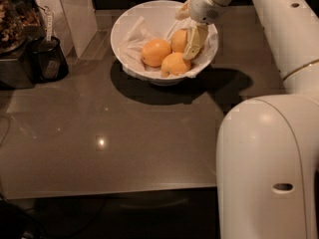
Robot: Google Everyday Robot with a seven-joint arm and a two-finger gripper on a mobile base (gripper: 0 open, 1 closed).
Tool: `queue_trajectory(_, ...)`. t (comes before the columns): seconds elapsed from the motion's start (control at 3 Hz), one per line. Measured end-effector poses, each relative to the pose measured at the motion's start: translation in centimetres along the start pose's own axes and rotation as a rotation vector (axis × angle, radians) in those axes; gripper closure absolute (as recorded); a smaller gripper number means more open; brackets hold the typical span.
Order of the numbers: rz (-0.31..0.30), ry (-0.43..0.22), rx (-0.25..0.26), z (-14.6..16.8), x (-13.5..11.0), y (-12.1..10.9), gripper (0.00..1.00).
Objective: Pick orange from white bowl
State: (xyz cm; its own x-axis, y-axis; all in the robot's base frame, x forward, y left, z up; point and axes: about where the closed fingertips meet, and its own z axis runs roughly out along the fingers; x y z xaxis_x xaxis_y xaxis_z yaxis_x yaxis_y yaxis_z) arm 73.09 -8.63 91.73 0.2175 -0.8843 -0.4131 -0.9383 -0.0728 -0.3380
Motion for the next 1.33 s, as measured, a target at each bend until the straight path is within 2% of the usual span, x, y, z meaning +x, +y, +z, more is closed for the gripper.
queue_trajectory(0.33,0.004,-0.006,-0.016,0.55,0.07,0.04,0.12)
queue_trajectory(1.33,-0.008,0.006,-0.052,1.21,0.63,-0.06,0.11)
